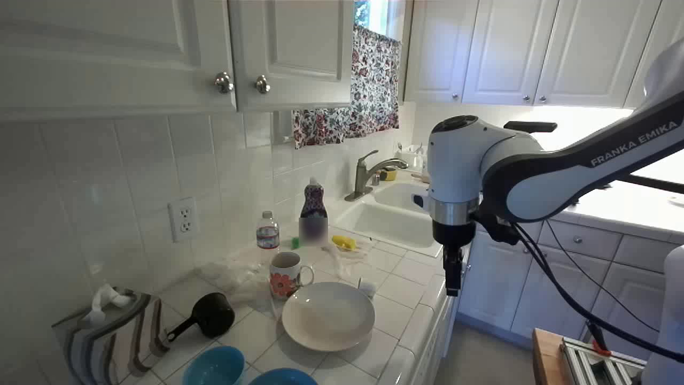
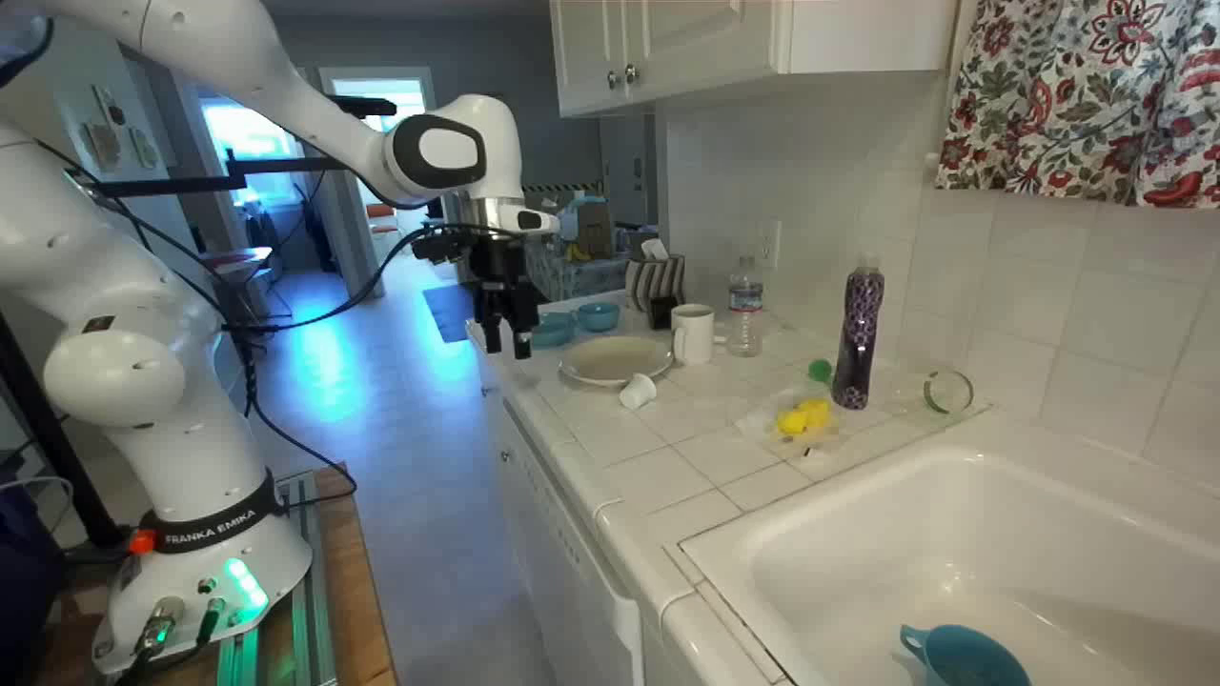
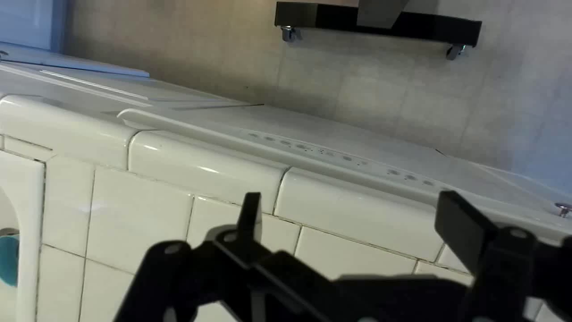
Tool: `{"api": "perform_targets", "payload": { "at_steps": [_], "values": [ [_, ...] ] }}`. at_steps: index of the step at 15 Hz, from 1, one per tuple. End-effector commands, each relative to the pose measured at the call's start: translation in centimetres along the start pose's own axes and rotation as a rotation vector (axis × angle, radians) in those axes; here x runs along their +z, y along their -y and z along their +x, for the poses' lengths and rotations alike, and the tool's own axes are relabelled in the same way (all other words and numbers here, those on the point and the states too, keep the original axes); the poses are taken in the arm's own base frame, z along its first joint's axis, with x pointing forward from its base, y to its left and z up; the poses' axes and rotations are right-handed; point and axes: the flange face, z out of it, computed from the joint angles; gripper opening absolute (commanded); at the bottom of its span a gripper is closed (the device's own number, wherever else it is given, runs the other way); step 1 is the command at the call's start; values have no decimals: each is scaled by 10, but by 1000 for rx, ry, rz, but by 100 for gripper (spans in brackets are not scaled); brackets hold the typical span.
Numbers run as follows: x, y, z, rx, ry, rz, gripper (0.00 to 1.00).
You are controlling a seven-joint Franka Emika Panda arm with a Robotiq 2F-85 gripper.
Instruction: Pour the water in the bottle into the cup
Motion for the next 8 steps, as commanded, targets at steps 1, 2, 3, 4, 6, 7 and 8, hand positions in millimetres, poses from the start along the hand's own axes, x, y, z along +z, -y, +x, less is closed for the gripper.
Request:
{"api": "perform_targets", "payload": {
  "at_steps": [1,2,3,4,6,7,8],
  "values": [
    [0,0,0,0,1,0,100],
    [0,0,0,0,1,0,100],
    [0,0,0,0,1,0,100],
    [0,0,0,0,1,0,100],
    [-2,1,4,21,-61,42,100],
    [-3,2,8,40,-99,64,100],
    [-6,2,15,50,-146,107,100]
  ]
}}
